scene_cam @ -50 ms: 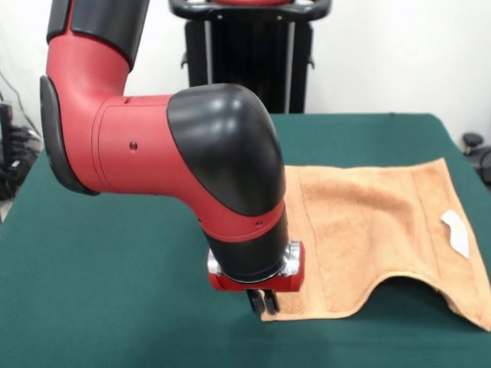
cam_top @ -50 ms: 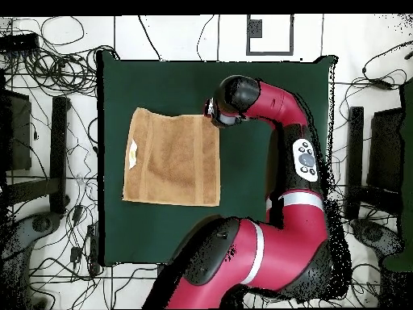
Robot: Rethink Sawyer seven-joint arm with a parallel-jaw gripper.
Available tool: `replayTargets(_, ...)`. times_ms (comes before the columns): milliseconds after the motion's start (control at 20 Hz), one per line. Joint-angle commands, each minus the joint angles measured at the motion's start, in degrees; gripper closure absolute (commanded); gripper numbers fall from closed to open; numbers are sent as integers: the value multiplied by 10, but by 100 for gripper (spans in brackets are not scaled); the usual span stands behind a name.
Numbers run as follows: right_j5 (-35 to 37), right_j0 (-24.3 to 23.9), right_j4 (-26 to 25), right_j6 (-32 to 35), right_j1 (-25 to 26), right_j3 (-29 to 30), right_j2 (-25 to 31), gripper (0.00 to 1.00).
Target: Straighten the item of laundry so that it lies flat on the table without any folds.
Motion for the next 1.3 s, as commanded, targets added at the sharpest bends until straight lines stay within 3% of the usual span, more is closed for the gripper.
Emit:
replayTargets(50, 16, -17, -60, -109, -12, 49, -2, 100)
replayTargets(1300, 34, -55, -120, -115, -37, 64, 22, 100)
